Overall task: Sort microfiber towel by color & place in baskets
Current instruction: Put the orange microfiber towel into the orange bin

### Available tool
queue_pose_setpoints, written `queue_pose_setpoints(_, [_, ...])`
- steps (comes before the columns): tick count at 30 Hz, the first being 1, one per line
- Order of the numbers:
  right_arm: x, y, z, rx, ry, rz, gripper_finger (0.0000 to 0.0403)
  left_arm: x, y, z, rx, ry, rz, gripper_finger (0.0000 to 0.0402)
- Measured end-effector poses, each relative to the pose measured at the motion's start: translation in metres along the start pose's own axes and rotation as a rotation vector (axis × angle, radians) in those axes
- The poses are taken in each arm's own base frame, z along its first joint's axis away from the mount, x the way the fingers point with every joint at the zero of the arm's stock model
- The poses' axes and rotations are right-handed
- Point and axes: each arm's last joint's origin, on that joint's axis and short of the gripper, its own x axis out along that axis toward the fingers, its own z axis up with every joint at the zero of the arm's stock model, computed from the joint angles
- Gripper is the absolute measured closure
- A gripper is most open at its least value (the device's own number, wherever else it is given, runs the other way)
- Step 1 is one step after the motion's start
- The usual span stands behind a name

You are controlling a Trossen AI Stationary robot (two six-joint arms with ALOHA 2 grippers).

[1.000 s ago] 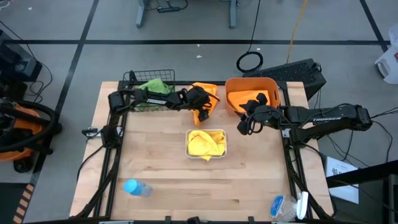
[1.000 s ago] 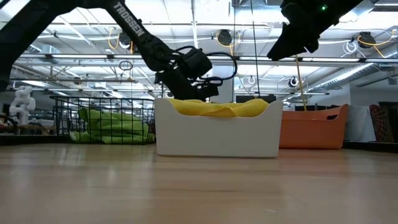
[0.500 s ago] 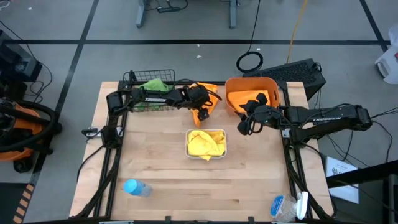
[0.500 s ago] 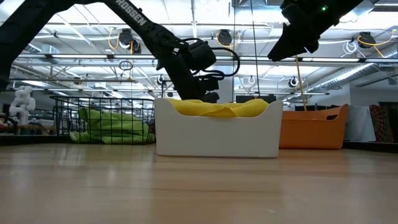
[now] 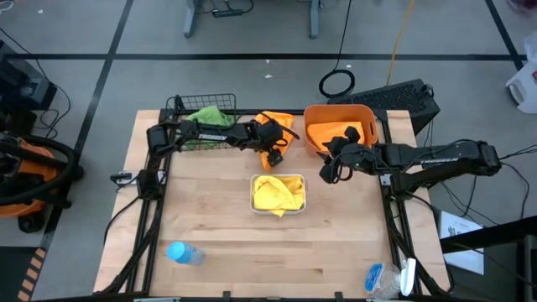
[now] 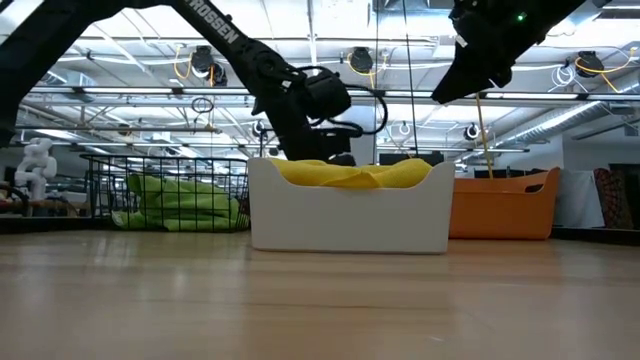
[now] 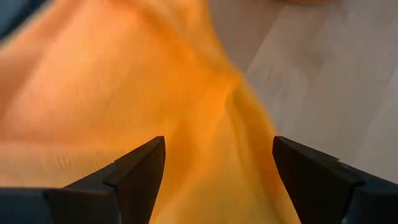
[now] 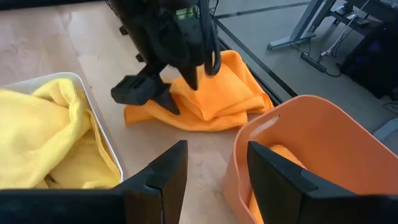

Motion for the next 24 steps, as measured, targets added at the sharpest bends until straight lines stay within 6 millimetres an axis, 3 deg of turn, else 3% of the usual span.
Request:
queue_pose_setpoints(10, [0.011,0.003,-0.018,-0.008,0.021,-0.002,0.0245,0.019,0.011,-0.015,0.027,0.121,-0.03,0.0102])
queue_pose_setpoints(16, [0.013,0.004,-0.023,0.002,0.029,0.001,0.0245,0.022,0.004,-0.015,0.054,0.102,0.012,0.011])
queue_pose_setpoints(20, [0.011,0.007,-0.023,-0.002,0.019,0.018,0.0245,0.022,0.002,-0.015,0.06,0.093,0.009,0.0141])
queue_pose_setpoints(24, [0.008,0.011,-0.024,-0.002,0.017,0.039,0.0245,0.022,0.002,-0.015,0.086,0.097,0.008,0.0204])
